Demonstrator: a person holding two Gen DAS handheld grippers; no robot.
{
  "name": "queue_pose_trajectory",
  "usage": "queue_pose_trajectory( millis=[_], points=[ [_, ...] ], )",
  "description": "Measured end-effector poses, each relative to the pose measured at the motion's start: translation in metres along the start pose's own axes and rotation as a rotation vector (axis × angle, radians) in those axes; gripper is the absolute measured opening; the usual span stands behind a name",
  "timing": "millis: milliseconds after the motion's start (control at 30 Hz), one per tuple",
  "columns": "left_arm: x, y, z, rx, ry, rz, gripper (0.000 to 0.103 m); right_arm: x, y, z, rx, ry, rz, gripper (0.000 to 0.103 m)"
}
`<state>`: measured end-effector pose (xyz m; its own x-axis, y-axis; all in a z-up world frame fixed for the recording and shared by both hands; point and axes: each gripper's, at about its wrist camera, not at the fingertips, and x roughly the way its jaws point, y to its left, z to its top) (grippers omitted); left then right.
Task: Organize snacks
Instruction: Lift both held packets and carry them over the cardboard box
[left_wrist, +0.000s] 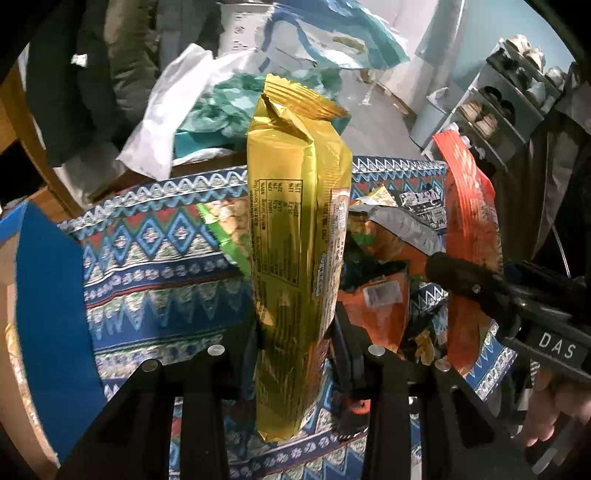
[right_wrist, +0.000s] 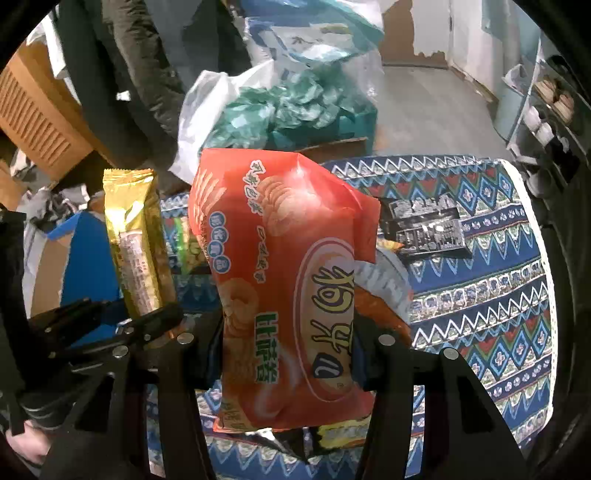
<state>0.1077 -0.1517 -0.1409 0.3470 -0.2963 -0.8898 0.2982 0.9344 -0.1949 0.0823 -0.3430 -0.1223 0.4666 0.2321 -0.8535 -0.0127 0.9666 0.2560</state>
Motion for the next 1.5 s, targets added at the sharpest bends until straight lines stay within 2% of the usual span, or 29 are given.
queue_pose_trajectory(
  millis=[433, 833, 1300, 1500],
  points=[
    [-0.047, 0.024, -0.013, -0.029, -0.041, 0.039, 0.036, -0.025, 0.035, -0.006, -0.058, -0.025, 0.035, 0.052],
    [-0.094, 0.05, -0.028, -0.089, -0.088, 0.041, 0.036, -0.039, 0.075, -0.011, -0.125, -0.027, 0.083, 0.052],
    [-0.147, 0.102, -0.045, -0.171, -0.143, 0.064, 0.036, -0.038, 0.141, -0.012, -0.211, -0.03, 0.146, 0.052],
    [-0.166, 0.128, -0.054, -0.215, -0.182, 0.099, 0.036, -0.037, 0.176, -0.007, -0.252, -0.033, 0.171, 0.052]
  ],
)
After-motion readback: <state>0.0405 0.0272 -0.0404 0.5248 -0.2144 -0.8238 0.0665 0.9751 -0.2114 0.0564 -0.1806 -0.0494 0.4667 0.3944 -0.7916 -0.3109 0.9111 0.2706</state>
